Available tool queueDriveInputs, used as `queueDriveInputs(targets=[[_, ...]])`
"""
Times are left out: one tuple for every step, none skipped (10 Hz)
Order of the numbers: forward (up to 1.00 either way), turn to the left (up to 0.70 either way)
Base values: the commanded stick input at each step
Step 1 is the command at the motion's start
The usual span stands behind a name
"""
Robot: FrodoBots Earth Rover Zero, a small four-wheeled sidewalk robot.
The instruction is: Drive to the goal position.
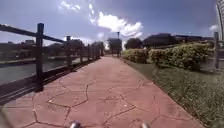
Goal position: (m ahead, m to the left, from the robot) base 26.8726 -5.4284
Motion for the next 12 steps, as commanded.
queueDriveInputs(targets=[[0.85,0.0],[0.85,0.0],[0.85,0.0],[0.85,0.0],[0.85,0.0],[0.85,0.0],[0.85,0.0],[0.85,0.0],[0.85,0.0],[0.85,0.0],[0.85,0.0],[0.85,0.0]])
